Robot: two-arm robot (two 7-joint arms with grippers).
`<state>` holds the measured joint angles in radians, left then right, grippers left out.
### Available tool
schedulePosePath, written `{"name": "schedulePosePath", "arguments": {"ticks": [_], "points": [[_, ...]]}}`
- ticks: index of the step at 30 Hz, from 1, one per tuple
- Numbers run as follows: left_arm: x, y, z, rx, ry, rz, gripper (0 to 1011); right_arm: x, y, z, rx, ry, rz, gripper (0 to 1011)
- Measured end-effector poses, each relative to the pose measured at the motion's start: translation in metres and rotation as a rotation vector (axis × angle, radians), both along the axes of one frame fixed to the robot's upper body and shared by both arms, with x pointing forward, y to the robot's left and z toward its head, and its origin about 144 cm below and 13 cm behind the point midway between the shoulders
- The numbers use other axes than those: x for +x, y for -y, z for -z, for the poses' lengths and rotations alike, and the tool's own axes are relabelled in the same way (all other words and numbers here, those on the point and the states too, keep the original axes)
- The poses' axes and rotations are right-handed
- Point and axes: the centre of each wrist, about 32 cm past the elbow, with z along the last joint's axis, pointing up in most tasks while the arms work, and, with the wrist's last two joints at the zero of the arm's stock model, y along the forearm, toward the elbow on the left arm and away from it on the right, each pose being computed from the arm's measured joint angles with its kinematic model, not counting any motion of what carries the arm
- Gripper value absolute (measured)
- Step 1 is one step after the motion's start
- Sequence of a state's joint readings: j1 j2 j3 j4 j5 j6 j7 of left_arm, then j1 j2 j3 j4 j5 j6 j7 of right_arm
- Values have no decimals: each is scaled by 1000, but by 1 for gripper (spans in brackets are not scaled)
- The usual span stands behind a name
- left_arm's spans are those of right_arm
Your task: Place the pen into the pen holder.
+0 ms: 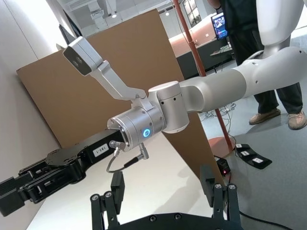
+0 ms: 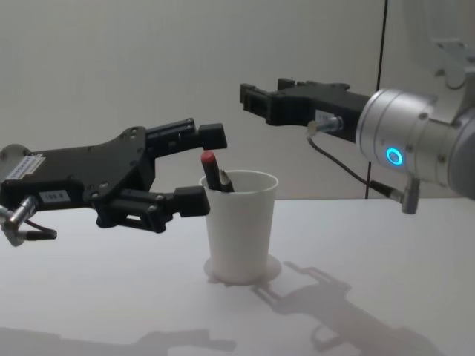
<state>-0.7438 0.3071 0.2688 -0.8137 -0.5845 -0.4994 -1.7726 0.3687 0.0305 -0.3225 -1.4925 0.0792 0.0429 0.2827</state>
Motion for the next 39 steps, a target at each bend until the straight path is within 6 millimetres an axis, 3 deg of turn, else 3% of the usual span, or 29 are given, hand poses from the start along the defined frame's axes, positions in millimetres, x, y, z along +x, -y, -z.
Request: {"name": "schedulePosePath", "arguments": {"ticks": [1, 3, 7, 8, 17, 39], "points": [[0, 0, 0, 0, 0, 0, 1004, 0, 0, 0, 0, 0, -1, 525], [0, 0, 0, 0, 0, 0, 1004, 1, -1, -1, -1, -2, -4, 636], [0, 0, 0, 0, 0, 0, 1004, 2, -2, -3, -2, -1, -9, 727], [0, 0, 0, 0, 0, 0, 1004, 2, -2, -3, -2, -1, -10, 792], [0, 0, 0, 0, 0, 0, 1004, 1, -2, -6, 2, 6, -13, 1001], [0, 0, 0, 0, 0, 0, 1004, -1, -1, -8, 9, 21, -8, 1002]]}}
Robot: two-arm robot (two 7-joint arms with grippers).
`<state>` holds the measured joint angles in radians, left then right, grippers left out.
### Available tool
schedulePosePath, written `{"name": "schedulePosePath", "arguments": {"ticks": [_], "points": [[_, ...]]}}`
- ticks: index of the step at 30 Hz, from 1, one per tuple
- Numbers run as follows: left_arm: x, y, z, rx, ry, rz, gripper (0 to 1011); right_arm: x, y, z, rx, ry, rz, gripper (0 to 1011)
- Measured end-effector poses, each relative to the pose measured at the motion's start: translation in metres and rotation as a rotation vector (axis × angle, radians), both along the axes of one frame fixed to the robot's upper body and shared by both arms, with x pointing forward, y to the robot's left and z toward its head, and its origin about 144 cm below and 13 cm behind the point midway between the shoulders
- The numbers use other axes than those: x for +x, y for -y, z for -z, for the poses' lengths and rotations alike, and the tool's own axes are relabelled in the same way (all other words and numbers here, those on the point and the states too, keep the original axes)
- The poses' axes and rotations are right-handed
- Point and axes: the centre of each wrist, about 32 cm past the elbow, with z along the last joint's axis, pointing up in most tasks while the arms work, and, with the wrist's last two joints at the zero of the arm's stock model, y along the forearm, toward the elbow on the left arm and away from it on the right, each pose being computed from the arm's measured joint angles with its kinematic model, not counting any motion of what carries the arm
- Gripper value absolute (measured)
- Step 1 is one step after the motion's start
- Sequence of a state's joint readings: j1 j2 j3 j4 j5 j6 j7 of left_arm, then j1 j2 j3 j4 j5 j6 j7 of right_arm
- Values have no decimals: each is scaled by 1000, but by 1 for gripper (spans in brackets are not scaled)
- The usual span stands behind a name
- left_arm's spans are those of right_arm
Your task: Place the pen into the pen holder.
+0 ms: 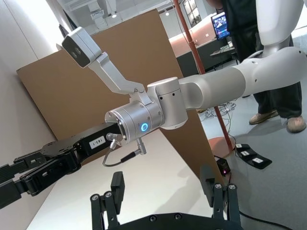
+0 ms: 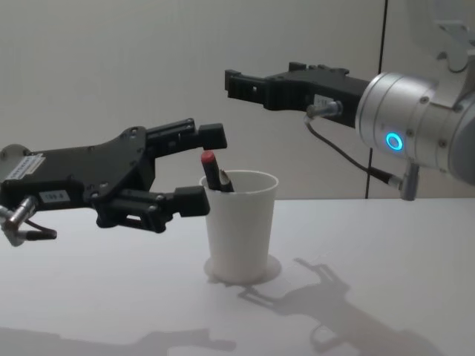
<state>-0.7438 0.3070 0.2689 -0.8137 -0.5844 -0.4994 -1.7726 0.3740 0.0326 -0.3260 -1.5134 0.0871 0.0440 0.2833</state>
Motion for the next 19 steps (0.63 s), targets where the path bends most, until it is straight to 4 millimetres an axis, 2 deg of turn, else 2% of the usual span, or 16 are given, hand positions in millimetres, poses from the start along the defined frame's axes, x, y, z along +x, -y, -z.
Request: {"name": "schedulePosePath", "arguments": {"ticks": [19], "points": [[0, 0, 0, 0, 0, 0, 1004, -1, 0, 0, 1, 2, 1, 1002]]}}
